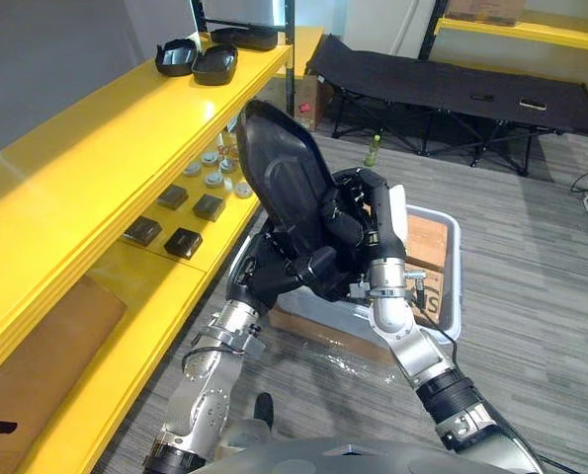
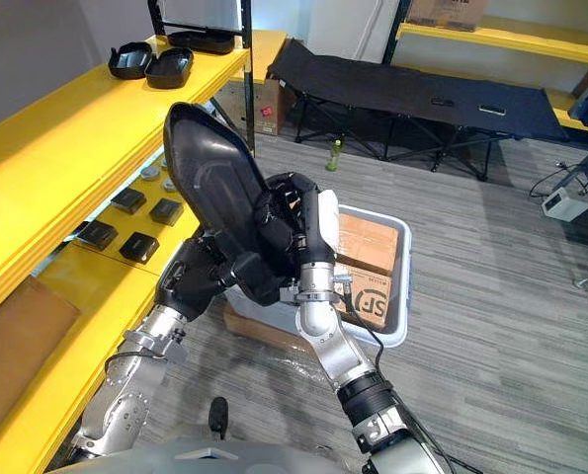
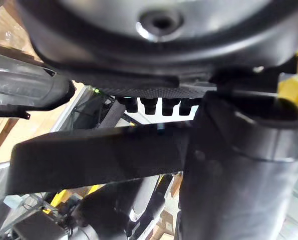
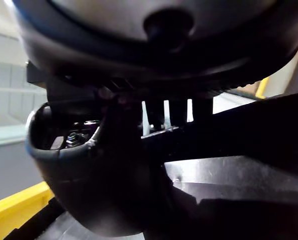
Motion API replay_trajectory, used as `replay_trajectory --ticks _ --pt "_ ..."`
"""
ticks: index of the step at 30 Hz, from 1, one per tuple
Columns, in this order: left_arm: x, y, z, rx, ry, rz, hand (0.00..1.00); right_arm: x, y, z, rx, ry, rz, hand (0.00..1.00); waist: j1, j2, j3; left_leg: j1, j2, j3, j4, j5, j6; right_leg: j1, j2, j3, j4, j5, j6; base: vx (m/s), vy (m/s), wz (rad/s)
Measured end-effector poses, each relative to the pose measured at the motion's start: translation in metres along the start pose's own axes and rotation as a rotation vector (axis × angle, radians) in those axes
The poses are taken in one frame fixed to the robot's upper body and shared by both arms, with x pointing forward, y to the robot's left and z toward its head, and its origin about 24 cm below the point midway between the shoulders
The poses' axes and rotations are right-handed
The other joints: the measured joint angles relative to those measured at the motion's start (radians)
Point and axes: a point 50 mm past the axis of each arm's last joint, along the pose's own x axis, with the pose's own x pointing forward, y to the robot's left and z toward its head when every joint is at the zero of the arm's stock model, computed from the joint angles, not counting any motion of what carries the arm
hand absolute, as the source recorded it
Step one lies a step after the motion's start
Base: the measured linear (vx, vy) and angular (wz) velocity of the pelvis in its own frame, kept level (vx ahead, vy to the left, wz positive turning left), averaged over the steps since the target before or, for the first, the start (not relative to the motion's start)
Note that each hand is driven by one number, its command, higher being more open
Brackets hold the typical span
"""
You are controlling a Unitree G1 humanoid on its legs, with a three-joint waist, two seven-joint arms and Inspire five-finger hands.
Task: Walk over and take three plastic housings, then place them on the shelf
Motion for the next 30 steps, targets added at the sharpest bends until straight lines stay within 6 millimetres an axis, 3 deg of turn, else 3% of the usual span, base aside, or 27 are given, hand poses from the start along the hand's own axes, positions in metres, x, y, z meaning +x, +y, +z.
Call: replay_trajectory --ticks 10,11,19,25,30 --pt "0.0 0.003 -0.003 -0.023 0.009 0.115 1.0 -0.015 0.018 -0.005 -0.021 0.023 0.073 0.0 0.0 -0.002 -0.001 0.001 0.001 -0.004 0.0 0.003 -0.003 0.001 0.006 -0.002 0.002 -0.004 -0.006 0.0 0.0 0.0" --pt "0.0 0.003 -0.003 -0.03 0.012 0.125 0.0 -0.017 0.019 -0.006 -0.022 0.028 0.072 0.0 0.001 -0.002 -0.001 0.001 0.001 -0.004 0.0 0.003 -0.003 0.001 0.006 -0.002 0.001 -0.004 -0.006 0.0 0.0 0.0" --pt "-0.001 0.005 -0.007 -0.047 0.037 0.186 0.0 -0.023 0.02 -0.009 -0.022 0.044 0.055 0.0 0.002 -0.01 -0.01 0.0 0.0 -0.006 0.0 0.004 -0.003 0.001 0.007 -0.005 0.001 -0.004 -0.007 0.0 0.0 0.0" --pt "-0.007 0.03 -0.017 -0.105 0.071 0.364 0.0 -0.03 0.032 -0.001 -0.018 -0.018 0.108 0.0 0.0 -0.007 -0.022 0.0 0.001 -0.006 0.0 0.004 -0.004 0.001 0.007 -0.005 0.001 -0.004 -0.008 0.0 0.0 0.0" --pt "-0.01 0.034 -0.017 -0.083 0.088 0.367 0.0 -0.032 0.035 0.0 -0.013 -0.02 0.119 0.0 0.003 -0.008 -0.024 0.0 0.0 -0.009 0.0 0.004 -0.004 0.001 0.006 -0.007 0.002 -0.005 -0.009 0.0 0.0 0.02"
